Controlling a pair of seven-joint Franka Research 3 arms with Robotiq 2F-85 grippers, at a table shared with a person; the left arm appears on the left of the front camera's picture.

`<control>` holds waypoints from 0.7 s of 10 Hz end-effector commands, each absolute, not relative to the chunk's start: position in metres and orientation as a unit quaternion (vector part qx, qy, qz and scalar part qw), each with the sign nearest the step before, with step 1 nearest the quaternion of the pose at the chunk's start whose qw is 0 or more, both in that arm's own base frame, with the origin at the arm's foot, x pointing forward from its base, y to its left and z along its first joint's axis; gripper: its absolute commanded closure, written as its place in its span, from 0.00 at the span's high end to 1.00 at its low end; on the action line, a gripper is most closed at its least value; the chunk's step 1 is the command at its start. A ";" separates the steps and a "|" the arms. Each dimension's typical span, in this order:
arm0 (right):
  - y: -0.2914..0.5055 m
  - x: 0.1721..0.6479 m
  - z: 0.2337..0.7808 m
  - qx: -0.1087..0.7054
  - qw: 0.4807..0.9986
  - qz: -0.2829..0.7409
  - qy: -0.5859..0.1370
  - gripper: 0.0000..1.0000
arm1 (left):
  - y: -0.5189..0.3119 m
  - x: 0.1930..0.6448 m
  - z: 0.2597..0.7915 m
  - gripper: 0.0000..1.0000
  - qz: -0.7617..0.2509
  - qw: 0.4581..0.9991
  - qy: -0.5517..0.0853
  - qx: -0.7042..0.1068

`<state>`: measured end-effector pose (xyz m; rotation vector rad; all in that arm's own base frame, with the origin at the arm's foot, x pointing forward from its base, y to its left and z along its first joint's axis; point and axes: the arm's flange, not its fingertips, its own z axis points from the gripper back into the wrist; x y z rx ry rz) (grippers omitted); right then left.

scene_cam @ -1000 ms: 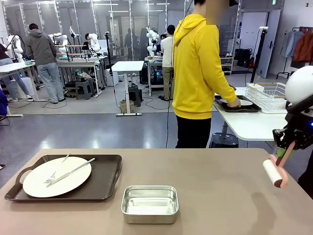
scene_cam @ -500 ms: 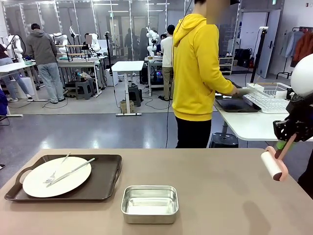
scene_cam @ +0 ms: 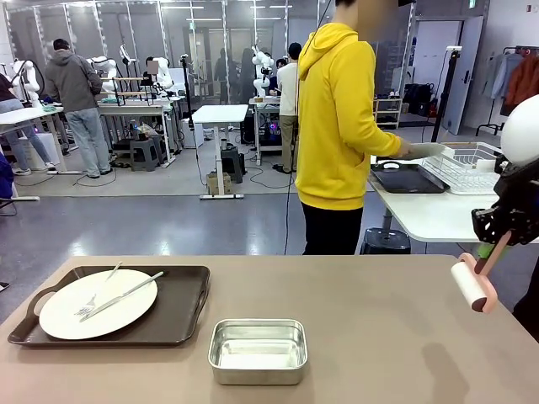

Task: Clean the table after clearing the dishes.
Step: Place the Lint Roller back on top of the Airtight Container.

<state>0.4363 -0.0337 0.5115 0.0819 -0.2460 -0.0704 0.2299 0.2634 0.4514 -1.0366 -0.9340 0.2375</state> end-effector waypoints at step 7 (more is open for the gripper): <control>-0.033 0.437 0.514 0.038 0.991 -0.035 -0.124 0.20 | 0.265 0.228 0.452 1.00 0.106 0.758 -0.434 -0.476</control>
